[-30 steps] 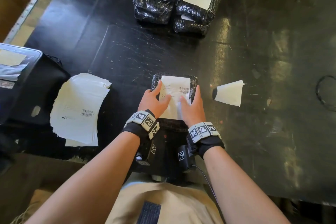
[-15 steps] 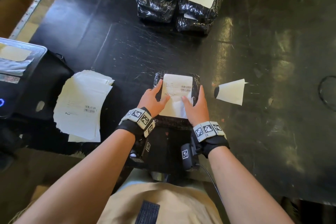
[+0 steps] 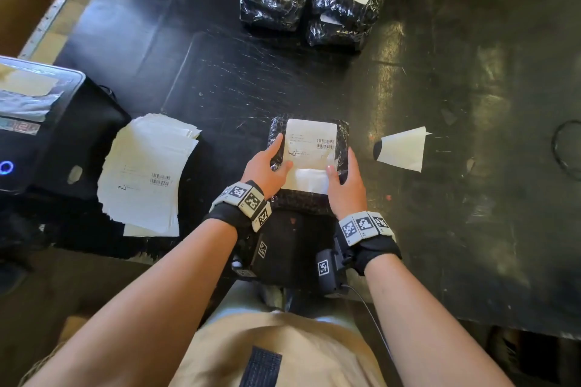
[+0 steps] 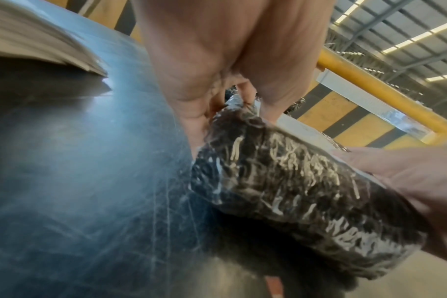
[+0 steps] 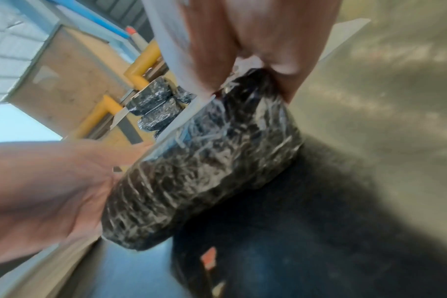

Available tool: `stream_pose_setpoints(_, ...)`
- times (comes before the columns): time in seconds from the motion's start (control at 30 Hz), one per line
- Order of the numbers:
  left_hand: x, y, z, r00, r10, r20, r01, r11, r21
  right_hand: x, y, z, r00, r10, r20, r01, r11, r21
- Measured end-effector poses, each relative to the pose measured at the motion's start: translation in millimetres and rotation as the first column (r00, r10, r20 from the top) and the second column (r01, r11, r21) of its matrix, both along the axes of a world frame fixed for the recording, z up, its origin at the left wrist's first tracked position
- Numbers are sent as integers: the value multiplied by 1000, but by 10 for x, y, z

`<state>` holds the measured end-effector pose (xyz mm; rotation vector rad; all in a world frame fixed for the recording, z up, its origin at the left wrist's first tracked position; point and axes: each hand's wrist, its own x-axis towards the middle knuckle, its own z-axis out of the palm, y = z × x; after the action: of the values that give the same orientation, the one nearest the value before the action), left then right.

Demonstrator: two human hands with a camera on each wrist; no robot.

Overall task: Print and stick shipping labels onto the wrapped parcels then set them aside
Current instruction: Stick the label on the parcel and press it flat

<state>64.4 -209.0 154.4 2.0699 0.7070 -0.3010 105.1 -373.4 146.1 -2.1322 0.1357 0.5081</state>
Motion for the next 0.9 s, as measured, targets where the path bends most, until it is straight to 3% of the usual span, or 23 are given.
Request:
stream_pose_setpoints(0.2, -148, -82, 41, 999, -40, -8, 40, 999, -11, -156, -24, 25, 998, 8, -60, -8, 1000, -8)
stream_pose_setpoints(0.33, -142, -65, 51, 999, -36, -21, 36, 999, -5, -183, -20, 14, 998, -46, -39, 47, 998, 29)
stream_pose_setpoints(0.53, -264, 47, 45, 999, -47, 5, 47, 996, -82, -200, -57, -5, 1000, 1, -24, -1, 999, 34)
stream_pose_setpoints(0.9, -351, 20, 39, 996, -92, 19, 93, 993, -73, -332, -12, -14, 999, -37, 3, 37, 999, 26)
